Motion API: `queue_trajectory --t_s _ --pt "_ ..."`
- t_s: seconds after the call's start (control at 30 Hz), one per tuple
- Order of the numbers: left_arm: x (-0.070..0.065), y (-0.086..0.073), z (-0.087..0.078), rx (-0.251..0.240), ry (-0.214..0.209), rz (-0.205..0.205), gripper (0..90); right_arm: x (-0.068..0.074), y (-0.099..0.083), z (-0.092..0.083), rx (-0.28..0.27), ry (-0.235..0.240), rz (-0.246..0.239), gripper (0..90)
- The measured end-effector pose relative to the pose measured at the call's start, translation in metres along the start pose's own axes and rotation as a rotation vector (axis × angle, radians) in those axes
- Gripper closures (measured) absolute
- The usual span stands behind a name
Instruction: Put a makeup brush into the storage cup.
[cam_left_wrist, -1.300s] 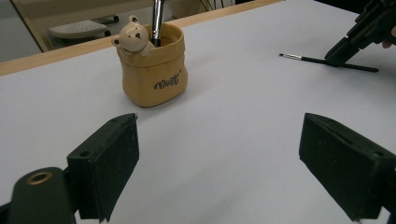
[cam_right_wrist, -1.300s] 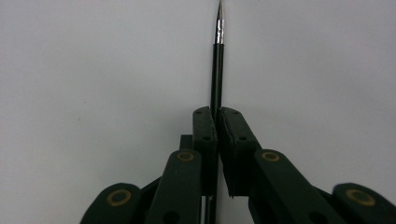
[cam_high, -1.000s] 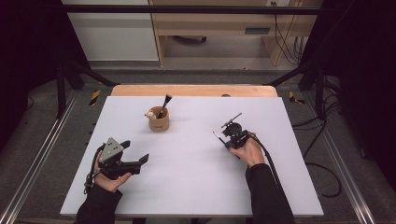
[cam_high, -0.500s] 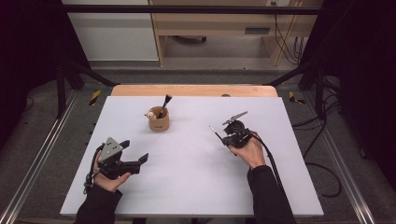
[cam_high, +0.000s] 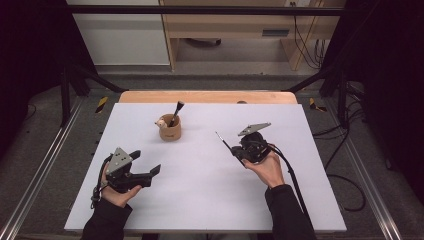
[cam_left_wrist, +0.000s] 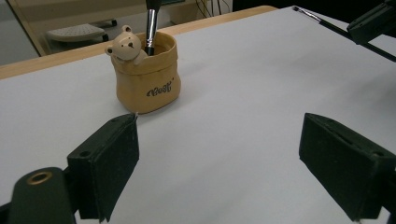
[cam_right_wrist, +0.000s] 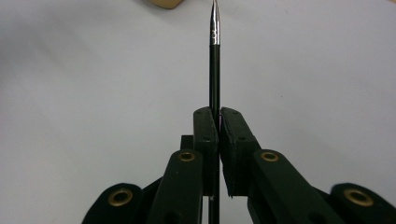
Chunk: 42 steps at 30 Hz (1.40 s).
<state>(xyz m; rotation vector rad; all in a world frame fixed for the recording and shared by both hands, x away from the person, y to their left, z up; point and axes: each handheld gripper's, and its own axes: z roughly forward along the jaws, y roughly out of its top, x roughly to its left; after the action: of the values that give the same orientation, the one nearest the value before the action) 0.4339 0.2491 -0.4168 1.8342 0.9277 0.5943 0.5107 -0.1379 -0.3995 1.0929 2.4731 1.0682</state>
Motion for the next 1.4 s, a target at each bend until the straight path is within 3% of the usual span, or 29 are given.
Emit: queue_trajectory --t_s 0.47,0.77,1.4 --pt "-0.01 0.007 -0.002 -0.026 -0.03 0.001 11.3 0.018 -0.014 -0.014 -0.118 0.06 -0.004 85.9" --pt "-0.015 0.012 -0.003 -0.047 -0.054 -0.023 11.4 0.03 -0.016 -0.019 -0.219 0.098 -0.011 85.9" --pt "-0.021 0.024 0.0 -0.075 -0.088 -0.022 11.5 0.05 -0.011 -0.016 -0.302 0.145 -0.027 85.9"
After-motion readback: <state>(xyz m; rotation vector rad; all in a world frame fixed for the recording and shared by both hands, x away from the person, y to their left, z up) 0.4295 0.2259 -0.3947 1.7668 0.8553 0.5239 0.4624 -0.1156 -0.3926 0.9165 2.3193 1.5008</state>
